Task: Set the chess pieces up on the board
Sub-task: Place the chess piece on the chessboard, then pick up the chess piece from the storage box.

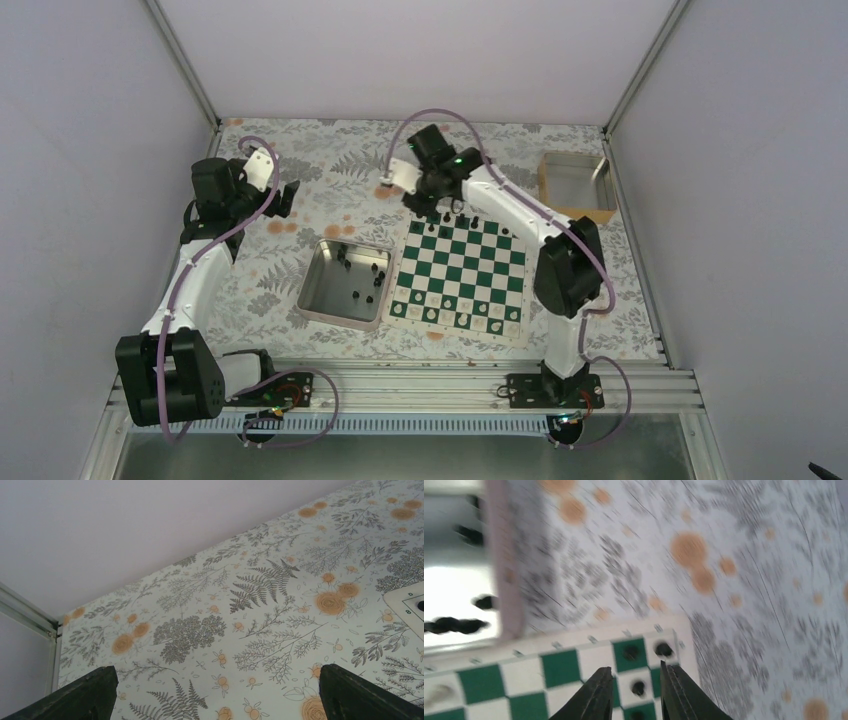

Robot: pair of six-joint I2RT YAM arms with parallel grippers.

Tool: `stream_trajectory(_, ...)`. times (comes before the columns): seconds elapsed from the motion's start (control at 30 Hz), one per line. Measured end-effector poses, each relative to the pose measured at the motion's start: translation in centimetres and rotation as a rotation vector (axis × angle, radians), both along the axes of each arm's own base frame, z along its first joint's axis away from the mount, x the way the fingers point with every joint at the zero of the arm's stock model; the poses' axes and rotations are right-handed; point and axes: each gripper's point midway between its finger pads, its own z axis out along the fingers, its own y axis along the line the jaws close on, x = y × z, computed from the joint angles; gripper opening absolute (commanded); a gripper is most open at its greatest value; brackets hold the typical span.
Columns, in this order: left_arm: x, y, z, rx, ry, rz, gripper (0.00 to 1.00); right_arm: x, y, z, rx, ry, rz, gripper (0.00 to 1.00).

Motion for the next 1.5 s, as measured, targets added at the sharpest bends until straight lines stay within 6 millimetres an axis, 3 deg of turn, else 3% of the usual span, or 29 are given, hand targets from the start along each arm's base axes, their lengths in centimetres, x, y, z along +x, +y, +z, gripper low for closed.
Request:
stream_trajectory(0.17,0.0,0.0,0.0,0.002,0.0,-0.001,1.0,-4.6,7.3,0.8,0.035,0.009,0.177,0.27)
stream_trajectory(0.27,0.0,0.0,0.0,0.002,0.0,-0.001,1.0,-7.8,10.8,-0.7,0.049,0.063,0.279,0.27)
stream_trajectory(0.37,0.0,0.0,0.0,0.002,0.0,-0.001,1.0,-10.0,12.7,-3.5,0.028,0.128,0.339,0.27)
stream_trajectory(0.53,0.0,0.0,0.0,0.003,-0.001,-0.001,1.0,-11.9,13.8,-8.2,-0.028,0.211,0.378,0.3)
stream_trajectory(0.63,0.0,0.0,0.0,0.002,-0.001,-0.001,1.0,-12.2,14.0,-9.6,-0.043,0.23,0.385,0.3)
stream_trajectory(0.93,-0.1,0.0,0.1,0.003,-0.004,-0.001,1.0,-11.3,15.2,-8.9,-0.006,0.192,0.39,0.31)
stream_trajectory(1.5,-0.1,0.0,0.4,0.004,-0.011,-0.001,1.0,-10.6,16.0,-9.8,-0.029,0.146,0.389,0.31)
